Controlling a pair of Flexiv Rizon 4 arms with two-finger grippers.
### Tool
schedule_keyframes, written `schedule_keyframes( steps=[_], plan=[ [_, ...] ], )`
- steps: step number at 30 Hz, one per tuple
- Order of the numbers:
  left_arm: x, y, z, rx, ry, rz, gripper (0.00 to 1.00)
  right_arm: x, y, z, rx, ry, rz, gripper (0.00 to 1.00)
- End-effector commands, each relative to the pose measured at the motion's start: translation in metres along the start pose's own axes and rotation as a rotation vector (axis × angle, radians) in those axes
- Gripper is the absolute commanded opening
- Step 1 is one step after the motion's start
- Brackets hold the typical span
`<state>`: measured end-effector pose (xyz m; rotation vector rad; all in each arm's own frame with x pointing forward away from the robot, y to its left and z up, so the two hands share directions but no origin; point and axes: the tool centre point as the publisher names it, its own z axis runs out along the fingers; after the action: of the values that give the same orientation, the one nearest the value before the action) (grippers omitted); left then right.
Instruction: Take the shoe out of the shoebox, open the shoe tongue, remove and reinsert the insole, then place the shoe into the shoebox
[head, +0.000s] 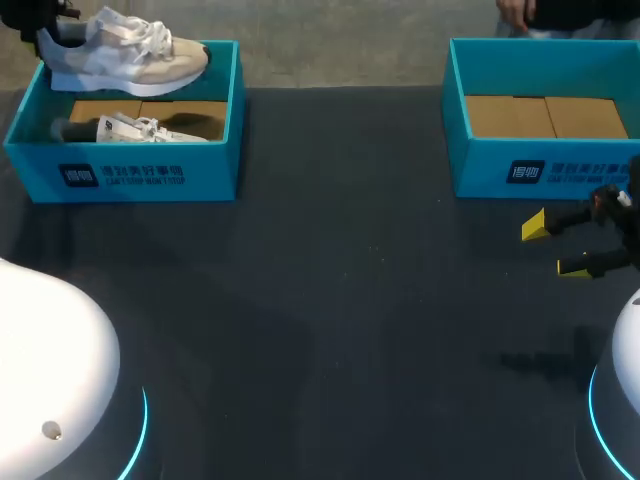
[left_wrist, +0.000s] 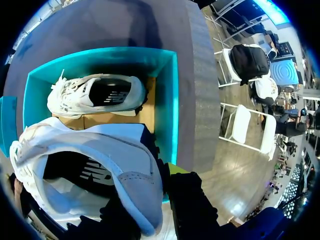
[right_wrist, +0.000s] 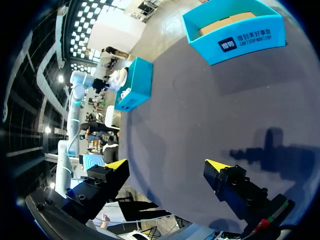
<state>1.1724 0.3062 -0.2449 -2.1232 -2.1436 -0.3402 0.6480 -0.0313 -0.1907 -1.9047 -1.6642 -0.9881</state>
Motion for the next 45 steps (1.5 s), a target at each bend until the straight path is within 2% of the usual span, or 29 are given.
schedule_keyframes(
  steps=[1, 11, 18, 32, 45],
  plan=[
    [0.001, 0.004, 0.001, 0.007, -0.003, 0.003, 0.00, 0.001, -0.011, -0.005, -0.175, -0.004, 0.002, 1.00],
    [-0.005, 0.007, 0.008, 0.009, -0.003, 0.005, 0.00, 0.001, -0.011, -0.005, -0.175, -0.004, 0.002, 1.00],
    [-0.009, 0.018, 0.025, -0.012, 0.000, -0.018, 0.00, 0.001, -0.011, -0.005, -0.175, -0.004, 0.002, 1.00],
    [-0.014, 0.035, 0.060, 0.002, 0.013, -0.068, 0.00, 0.001, -0.011, -0.005, -0.175, -0.004, 0.002, 1.00],
    [-0.026, 0.036, 0.084, 0.003, 0.013, -0.061, 0.00, 0.001, -0.011, -0.005, -0.175, -0.004, 0.002, 1.00]
  ],
)
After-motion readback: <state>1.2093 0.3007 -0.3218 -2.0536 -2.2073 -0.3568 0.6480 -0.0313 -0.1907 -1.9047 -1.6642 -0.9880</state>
